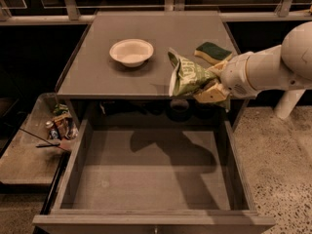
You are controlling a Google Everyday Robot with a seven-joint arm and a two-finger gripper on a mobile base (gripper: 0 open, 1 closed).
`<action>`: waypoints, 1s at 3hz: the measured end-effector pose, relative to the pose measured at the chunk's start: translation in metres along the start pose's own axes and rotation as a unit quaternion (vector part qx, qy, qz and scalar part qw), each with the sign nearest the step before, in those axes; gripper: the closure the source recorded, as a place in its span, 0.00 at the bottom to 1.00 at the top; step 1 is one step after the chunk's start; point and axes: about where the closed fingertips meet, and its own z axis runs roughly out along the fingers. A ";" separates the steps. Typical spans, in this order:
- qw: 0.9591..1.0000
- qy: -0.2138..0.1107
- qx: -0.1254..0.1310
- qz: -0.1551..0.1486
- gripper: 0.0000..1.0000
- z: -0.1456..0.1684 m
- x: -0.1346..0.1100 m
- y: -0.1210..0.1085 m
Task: Pick green jalapeno chip bag from top drawer and place on counter
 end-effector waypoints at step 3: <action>0.999 -0.027 0.000 -0.046 1.00 0.079 -0.049 -0.097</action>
Offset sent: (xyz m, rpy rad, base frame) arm 0.1614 0.0240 0.0226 -0.0440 -0.1256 0.0696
